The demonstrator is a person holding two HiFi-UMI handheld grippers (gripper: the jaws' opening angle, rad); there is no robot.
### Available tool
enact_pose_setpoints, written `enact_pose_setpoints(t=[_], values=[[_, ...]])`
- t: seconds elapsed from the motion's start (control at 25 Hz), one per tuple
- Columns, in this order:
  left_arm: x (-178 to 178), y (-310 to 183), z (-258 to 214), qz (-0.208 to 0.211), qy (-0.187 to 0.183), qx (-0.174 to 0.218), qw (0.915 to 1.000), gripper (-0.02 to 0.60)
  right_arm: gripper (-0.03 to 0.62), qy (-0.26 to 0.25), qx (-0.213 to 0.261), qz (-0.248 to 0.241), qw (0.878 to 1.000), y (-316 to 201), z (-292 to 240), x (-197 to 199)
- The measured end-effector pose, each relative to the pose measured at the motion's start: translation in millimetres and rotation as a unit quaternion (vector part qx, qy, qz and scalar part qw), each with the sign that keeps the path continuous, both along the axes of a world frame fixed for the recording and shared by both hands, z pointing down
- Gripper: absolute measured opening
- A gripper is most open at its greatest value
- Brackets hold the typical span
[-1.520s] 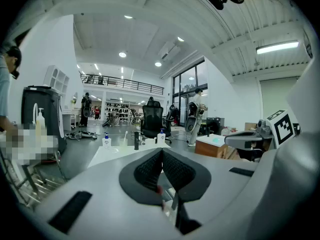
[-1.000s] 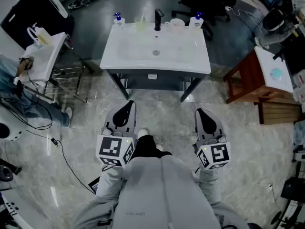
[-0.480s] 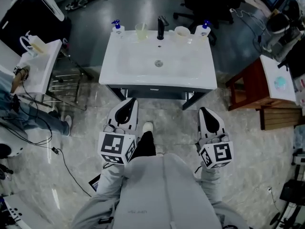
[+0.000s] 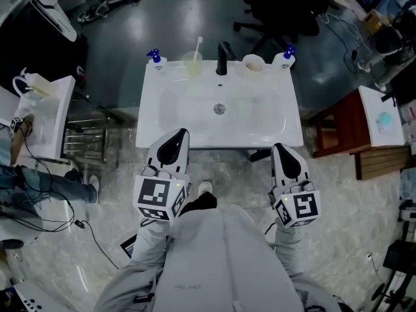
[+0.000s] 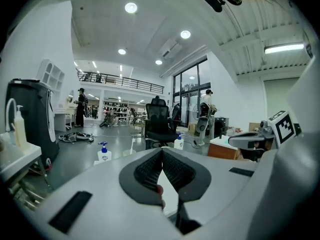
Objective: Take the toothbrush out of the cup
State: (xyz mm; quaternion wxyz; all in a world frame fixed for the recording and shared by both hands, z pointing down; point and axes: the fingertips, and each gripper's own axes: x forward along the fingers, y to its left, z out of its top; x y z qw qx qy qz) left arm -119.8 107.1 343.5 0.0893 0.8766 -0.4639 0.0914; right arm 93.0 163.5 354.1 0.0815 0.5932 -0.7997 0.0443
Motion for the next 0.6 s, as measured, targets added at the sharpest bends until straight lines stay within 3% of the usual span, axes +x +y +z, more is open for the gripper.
enact_pose_setpoints(t=[0.6], values=[[-8,-65,36,0.027,0.001,-0.044,0.9987,0.026,0.025,0.001,-0.034,0.037,0.999,-55,22,-8]])
